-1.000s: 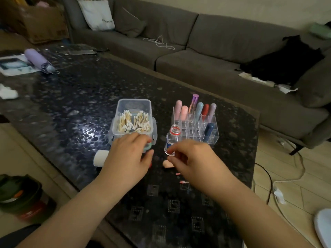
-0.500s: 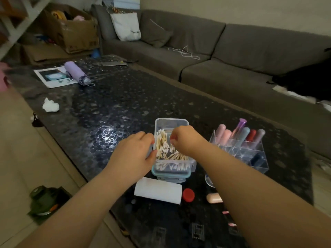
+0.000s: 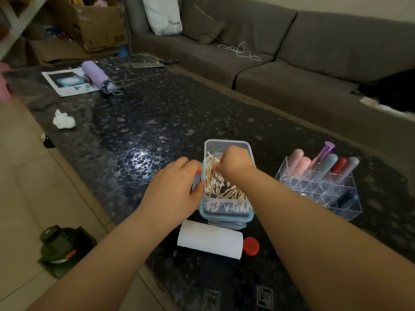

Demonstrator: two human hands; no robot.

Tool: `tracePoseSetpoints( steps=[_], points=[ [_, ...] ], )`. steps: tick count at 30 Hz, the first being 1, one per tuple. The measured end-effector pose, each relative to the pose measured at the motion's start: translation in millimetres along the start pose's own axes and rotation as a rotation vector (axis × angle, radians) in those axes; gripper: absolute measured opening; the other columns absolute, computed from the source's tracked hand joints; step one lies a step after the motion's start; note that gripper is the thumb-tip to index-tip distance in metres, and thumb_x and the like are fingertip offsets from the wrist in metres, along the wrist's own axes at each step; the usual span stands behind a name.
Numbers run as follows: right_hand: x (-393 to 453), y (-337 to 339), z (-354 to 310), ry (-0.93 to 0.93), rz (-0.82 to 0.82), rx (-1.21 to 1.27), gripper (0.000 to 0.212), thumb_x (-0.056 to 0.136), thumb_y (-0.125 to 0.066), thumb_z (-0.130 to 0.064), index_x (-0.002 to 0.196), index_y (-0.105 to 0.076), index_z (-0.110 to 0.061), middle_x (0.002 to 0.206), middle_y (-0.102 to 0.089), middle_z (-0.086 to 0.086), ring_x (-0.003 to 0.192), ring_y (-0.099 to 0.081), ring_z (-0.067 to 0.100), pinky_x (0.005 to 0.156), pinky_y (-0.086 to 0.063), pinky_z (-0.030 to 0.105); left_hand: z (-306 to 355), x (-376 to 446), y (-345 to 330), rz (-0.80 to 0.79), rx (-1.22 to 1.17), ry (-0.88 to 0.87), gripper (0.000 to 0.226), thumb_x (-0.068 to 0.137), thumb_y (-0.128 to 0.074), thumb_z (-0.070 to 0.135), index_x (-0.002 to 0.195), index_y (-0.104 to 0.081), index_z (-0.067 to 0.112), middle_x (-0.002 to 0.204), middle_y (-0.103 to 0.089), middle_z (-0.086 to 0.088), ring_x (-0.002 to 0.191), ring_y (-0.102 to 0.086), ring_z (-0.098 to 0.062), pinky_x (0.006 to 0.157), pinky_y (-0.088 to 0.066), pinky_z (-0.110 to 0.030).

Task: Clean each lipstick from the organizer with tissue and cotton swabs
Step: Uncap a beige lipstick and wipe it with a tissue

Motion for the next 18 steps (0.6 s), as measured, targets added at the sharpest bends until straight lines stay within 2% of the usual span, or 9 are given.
tracePoseSetpoints(
  steps=[4,8,12,15,18],
  points=[
    [-9,7,6,-0.006,0.084,0.135,0.031,0.09,-0.063,-0.033,0.108,-0.066,-0.008,0.1,-0.067,0.011,0.093,-0.064,0.027,0.079,-0.055,0.036,3,-3,6,0.015,-0.021,0.013,0.018,0.09,-0.057,0.028,0.106,-0.059,0.02,0.102,-0.055,0.007,0.092,-0.054,-0.01,0.08,-0.049,-0.029],
    [-36,32,8,0.075,0.148,0.246,0.022,0.087,-0.067,-0.029,0.102,-0.066,-0.013,0.096,-0.066,0.007,0.086,-0.065,0.021,0.078,-0.056,0.035,11,-6,16,0.029,-0.025,0.01,0.015,0.09,-0.057,0.026,0.103,-0.06,0.019,0.099,-0.057,0.006,0.091,-0.055,-0.011,0.079,-0.049,-0.029],
    [-85,63,21,0.222,0.127,0.378,0.004,0.089,-0.065,-0.025,0.088,-0.066,-0.021,0.081,-0.064,-0.004,0.073,-0.059,0.006,0.058,-0.045,0.018,30,-13,24,0.059,-0.059,-0.01,0.012,0.088,-0.061,0.022,0.099,-0.062,0.017,0.093,-0.057,0.005,0.087,-0.057,-0.014,0.075,-0.05,-0.033],
    [-104,70,37,0.226,0.111,0.443,0.008,0.088,-0.066,-0.025,0.081,-0.064,-0.022,0.081,-0.068,-0.004,0.079,-0.063,0.008,0.071,-0.052,0.024,46,-19,25,0.045,-0.083,0.002,0.013,0.089,-0.059,0.023,0.101,-0.061,0.018,0.093,-0.054,0.007,0.085,-0.055,-0.013,0.076,-0.05,-0.032],
    [-109,59,47,0.195,0.092,0.488,0.007,0.09,-0.065,-0.02,0.083,-0.064,-0.017,0.084,-0.071,0.002,0.083,-0.068,0.012,0.081,-0.055,0.03,57,-25,23,0.04,-0.098,0.001,0.013,0.089,-0.06,0.025,0.1,-0.061,0.019,0.093,-0.055,0.007,0.082,-0.052,-0.011,0.075,-0.048,-0.029]
  ],
)
Point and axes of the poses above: each hand's wrist, its own x-axis towards the middle knuckle, its own y-axis out of the back of the hand, z = x × y, the point moved 4 cm from there along x, towards the middle knuckle
